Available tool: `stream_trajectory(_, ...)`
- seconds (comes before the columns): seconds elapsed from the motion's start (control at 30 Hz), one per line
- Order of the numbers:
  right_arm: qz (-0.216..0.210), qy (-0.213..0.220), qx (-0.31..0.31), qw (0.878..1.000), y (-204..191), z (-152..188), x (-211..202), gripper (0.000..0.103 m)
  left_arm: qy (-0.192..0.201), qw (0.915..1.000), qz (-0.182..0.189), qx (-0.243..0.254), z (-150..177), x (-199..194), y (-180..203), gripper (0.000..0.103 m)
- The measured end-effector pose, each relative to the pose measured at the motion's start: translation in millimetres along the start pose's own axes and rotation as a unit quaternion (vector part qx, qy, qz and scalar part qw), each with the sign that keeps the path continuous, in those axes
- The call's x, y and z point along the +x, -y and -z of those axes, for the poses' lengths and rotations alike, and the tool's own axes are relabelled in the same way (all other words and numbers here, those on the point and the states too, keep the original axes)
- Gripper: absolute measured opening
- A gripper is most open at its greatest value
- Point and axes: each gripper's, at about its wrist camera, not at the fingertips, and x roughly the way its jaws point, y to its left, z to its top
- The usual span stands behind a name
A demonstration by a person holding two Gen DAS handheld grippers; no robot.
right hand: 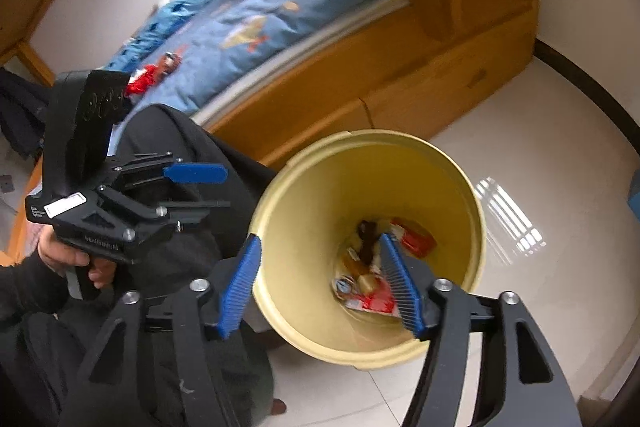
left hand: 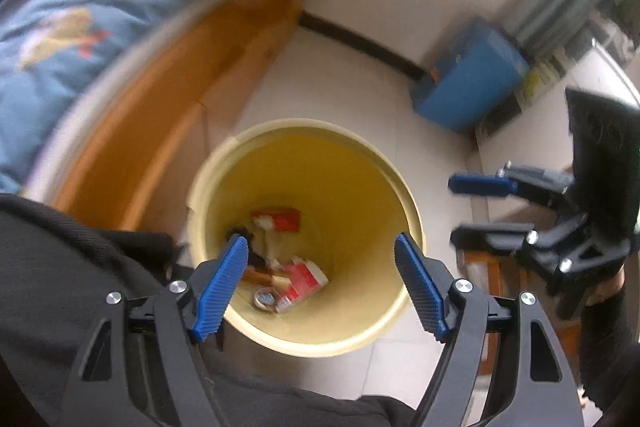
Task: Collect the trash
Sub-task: 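Move both tools back over the bed toward the milk carton and yellow box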
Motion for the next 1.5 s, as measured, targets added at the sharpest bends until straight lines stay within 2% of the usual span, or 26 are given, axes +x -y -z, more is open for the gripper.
stream_trajectory(0.07,-0.008,0.004,-0.012,1.000,-11.5,-7.2,4.1,0.072,0.032,0.9994,-0.012,-0.008,-1.2,-21.2,-6.2,0.077)
stream_trajectory(0.1,-0.013,0.004,-0.017,1.000,-16.4,-11.0,6.3,0.073,0.045,0.9987,-0.022,-0.009,-1.3,-30.8,-8.3,0.080)
stream_trajectory(0.17,-0.021,0.006,-0.030,0.999,-28.1,-19.6,11.1,0.075,0.085,0.9945,-0.060,-0.011,1.2,-57.9,-16.0,0.091)
stream_trajectory(0.3,-0.035,0.026,-0.057,0.997,-56.4,-41.9,18.1,0.079,0.132,0.9858,-0.099,-0.031,5.1,-100.8,-35.3,0.091)
stream_trajectory(0.37,-0.040,0.040,-0.064,0.996,-69.0,-54.1,21.8,0.083,0.157,0.9787,-0.122,-0.050,10.5,-124.4,-50.5,0.094)
stream_trajectory(0.47,-0.053,0.079,-0.077,0.992,-95.0,-78.8,26.7,0.086,0.185,0.9650,-0.166,-0.084,22.8,-154.7,-76.8,0.095)
stream_trajectory(0.57,-0.069,0.098,-0.092,0.988,-119.8,-98.5,34.1,0.088,0.202,0.9515,-0.200,-0.118,39.9,-180.9,-107.0,0.096)
stream_trajectory(0.7,-0.102,0.096,-0.149,0.979,-174.2,-124.8,56.9,0.092,0.222,0.9318,-0.234,-0.167,62.0,-210.1,-146.9,0.096)
stream_trajectory(0.73,-0.105,0.098,-0.165,0.976,-187.6,-129.7,62.3,0.093,0.228,0.9244,-0.247,-0.180,68.9,-219.4,-159.1,0.096)
stream_trajectory(0.87,-0.134,0.107,-0.231,0.958,-246.4,-148.1,89.2,0.095,0.243,0.9021,-0.282,-0.219,93.1,-252.8,-196.9,0.096)
stream_trajectory(1.07,-0.177,0.100,-0.268,0.942,-314.5,-176.3,138.1,0.095,0.262,0.8727,-0.319,-0.260,126.4,-293.6,-243.1,0.097)
stream_trajectory(1.17,-0.194,0.092,-0.278,0.936,-342.7,-189.5,163.1,0.095,0.273,0.8610,-0.327,-0.278,141.4,-305.5,-261.0,0.098)
stream_trajectory(1.33,-0.199,0.091,-0.302,0.928,-378.2,-204.3,192.8,0.095,0.275,0.8535,-0.326,-0.299,154.8,-314.2,-300.8,0.098)
stream_trajectory(1.5,-0.185,0.095,-0.318,0.925,-405.5,-231.5,227.1,0.095,0.265,0.8583,-0.323,-0.298,157.6,-314.4,-333.5,0.098)
